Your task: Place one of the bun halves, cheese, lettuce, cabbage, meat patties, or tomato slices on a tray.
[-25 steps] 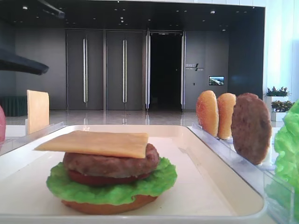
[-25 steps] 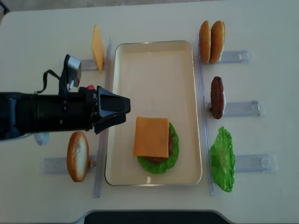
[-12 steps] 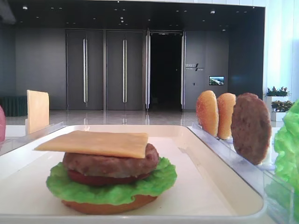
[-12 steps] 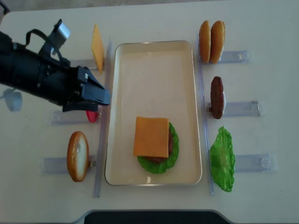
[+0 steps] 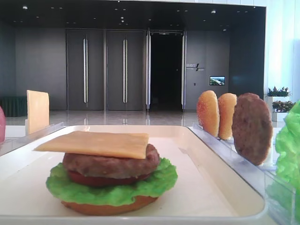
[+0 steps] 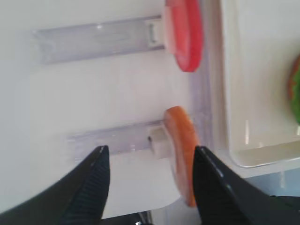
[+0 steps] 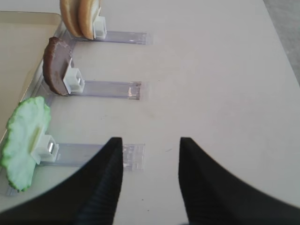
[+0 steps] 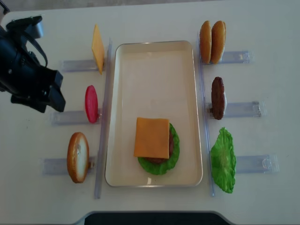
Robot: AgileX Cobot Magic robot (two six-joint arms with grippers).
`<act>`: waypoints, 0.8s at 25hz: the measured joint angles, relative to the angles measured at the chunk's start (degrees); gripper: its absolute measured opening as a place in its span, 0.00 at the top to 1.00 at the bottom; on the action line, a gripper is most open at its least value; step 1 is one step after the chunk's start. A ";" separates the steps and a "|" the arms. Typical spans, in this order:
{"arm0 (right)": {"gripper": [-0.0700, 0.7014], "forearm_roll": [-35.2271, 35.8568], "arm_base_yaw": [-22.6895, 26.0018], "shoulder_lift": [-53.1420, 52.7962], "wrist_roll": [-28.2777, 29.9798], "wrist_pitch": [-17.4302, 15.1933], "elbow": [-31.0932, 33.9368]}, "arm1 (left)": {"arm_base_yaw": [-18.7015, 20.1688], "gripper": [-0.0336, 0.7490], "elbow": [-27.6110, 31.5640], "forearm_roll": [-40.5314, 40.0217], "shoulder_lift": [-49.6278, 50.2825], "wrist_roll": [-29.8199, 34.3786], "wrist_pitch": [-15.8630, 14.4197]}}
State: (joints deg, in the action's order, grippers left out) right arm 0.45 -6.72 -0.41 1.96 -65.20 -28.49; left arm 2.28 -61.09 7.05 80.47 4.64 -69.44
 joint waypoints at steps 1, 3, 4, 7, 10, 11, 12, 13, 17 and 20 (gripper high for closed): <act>0.51 0.00 0.00 0.00 0.00 0.00 0.00 | 0.00 0.41 0.00 -1.92 0.00 -0.26 -0.10; 0.51 -0.05 0.00 0.00 0.00 0.00 0.00 | 0.00 0.41 0.00 -4.48 0.00 -0.73 -0.15; 0.51 -0.05 0.00 0.00 0.00 0.00 0.00 | 0.00 0.41 0.00 -5.07 0.00 -0.89 -0.15; 0.51 -0.05 0.00 0.00 0.00 0.00 0.00 | 0.00 0.43 0.00 -7.05 0.00 -1.94 -0.15; 0.51 -0.05 0.00 0.00 0.00 0.00 0.00 | -1.34 0.46 0.00 -10.18 0.00 -4.06 -0.15; 0.51 -0.05 0.00 0.00 0.00 0.00 0.00 | -2.40 0.48 0.00 -10.74 0.00 -4.64 -0.15; 0.51 -0.05 0.00 0.00 0.00 0.00 0.00 | -3.92 0.49 0.00 -10.97 0.00 -4.64 -0.15; 0.51 -0.05 0.00 0.00 0.00 0.00 0.00 | -5.54 0.49 0.00 -10.97 0.00 -4.64 -0.15; 0.51 -0.05 0.00 0.00 0.00 0.00 0.00 | -10.20 0.50 0.00 -10.26 0.00 -3.55 -0.15; 0.51 -0.05 0.00 0.00 0.00 0.00 0.00 | -10.77 0.50 0.00 -9.53 -0.05 -1.81 -0.15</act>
State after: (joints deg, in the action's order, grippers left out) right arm 0.40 -6.72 -0.41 1.96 -65.20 -28.49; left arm -8.49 -61.09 -2.48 80.41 2.82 -69.59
